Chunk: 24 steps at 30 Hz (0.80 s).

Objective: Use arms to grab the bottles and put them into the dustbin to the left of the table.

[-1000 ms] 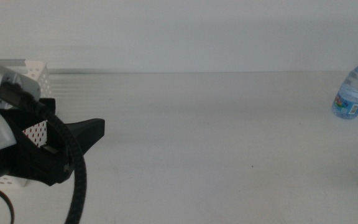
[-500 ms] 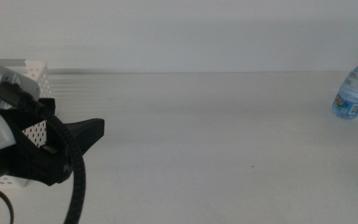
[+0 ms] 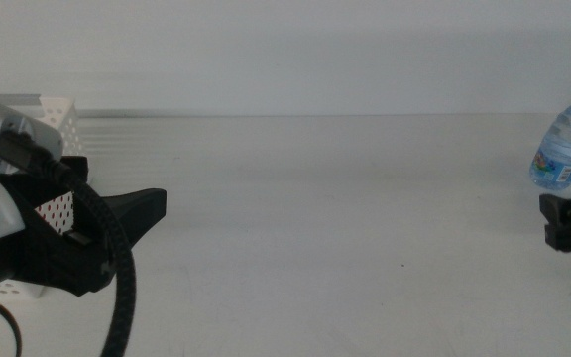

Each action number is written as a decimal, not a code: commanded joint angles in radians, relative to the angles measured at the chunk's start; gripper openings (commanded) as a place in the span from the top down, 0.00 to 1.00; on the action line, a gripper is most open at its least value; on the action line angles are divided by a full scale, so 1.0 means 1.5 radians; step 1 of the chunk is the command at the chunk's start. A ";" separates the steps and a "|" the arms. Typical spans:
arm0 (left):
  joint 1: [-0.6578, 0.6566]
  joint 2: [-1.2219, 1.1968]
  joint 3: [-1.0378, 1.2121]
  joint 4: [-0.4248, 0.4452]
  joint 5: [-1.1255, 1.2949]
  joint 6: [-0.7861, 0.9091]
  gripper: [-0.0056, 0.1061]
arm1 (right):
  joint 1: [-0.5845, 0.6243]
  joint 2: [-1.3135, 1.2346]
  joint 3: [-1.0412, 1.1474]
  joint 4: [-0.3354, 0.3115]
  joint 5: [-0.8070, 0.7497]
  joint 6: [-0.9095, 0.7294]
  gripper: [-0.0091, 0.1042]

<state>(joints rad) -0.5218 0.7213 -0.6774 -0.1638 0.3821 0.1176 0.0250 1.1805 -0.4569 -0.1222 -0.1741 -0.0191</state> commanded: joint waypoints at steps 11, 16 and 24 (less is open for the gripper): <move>-0.003 -0.004 -0.020 -0.007 -0.048 -0.009 0.14 | -0.040 0.140 -0.023 0.166 -0.356 -0.133 0.37; -0.003 -0.004 -0.020 -0.007 -0.047 -0.009 0.14 | -0.040 0.206 -0.023 0.253 -0.487 -0.172 0.28; -0.003 -0.004 -0.020 -0.007 -0.047 -0.009 0.14 | -0.040 0.310 -0.084 0.273 -0.564 -0.173 0.14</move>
<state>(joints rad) -0.5218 0.7213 -0.6774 -0.1638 0.3821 0.1176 -0.0284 1.6504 -0.5317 0.2920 -0.9316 -0.2664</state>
